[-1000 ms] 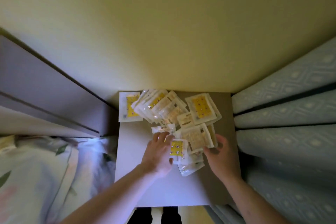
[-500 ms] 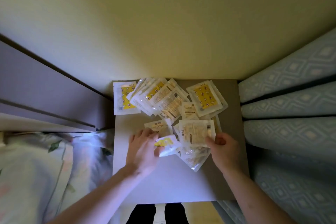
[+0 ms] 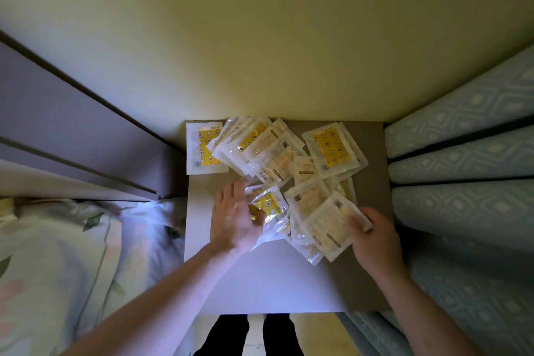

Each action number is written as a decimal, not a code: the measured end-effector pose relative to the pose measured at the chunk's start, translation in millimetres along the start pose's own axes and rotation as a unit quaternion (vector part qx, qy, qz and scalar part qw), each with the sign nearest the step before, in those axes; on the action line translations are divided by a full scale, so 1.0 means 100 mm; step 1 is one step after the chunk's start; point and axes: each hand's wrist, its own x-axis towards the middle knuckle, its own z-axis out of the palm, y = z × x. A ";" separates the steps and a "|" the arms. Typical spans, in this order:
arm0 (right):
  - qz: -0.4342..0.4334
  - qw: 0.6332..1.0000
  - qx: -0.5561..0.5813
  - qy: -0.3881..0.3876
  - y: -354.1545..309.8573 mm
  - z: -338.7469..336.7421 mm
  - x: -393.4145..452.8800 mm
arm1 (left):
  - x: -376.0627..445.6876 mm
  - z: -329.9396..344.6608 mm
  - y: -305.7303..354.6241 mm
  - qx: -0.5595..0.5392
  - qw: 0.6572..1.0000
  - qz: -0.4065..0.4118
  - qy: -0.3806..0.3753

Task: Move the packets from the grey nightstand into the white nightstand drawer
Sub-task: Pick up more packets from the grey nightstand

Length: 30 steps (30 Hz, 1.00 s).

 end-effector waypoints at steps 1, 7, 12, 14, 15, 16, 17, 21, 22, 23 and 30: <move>-0.019 0.999 -0.029 0.004 -0.06 0.05 0.03 | 0.01 0.00 0.00 -0.003 1.000 -0.016 -0.013; 0.053 0.996 0.063 0.013 -0.11 0.53 0.09 | -0.02 -0.01 -0.04 0.015 0.989 -0.109 -0.101; 0.101 0.988 0.115 0.022 -0.16 0.68 -0.04 | -0.15 0.04 -0.12 -0.020 0.987 -0.123 -0.104; 0.103 0.989 0.111 0.006 -0.15 0.68 -0.10 | -0.22 0.04 -0.16 -0.042 0.986 -0.124 -0.104; 0.103 0.989 0.104 -0.001 -0.15 0.66 -0.14 | -0.25 0.03 -0.19 -0.068 0.982 -0.140 -0.108; 0.105 0.989 0.104 -0.009 -0.15 0.63 -0.19 | -0.28 0.02 -0.23 -0.101 0.975 -0.164 -0.115; 0.106 0.988 0.111 -0.017 -0.15 0.57 -0.25 | -0.30 -0.01 -0.27 -0.133 0.966 -0.185 -0.122; 0.122 0.981 0.152 -0.016 -0.15 0.30 -0.45 | -0.40 -0.08 -0.49 -0.192 0.952 -0.204 -0.122; 0.121 0.980 0.154 -0.015 -0.16 0.25 -0.47 | -0.43 -0.11 -0.52 -0.204 0.949 -0.205 -0.125; 0.118 0.980 0.157 -0.017 -0.19 0.20 -0.47 | -0.45 -0.13 -0.55 -0.218 0.946 -0.204 -0.128; 0.100 0.982 0.155 -0.025 -0.54 0.40 -0.04 | -0.51 -0.14 -0.66 -0.244 0.941 -0.194 -0.134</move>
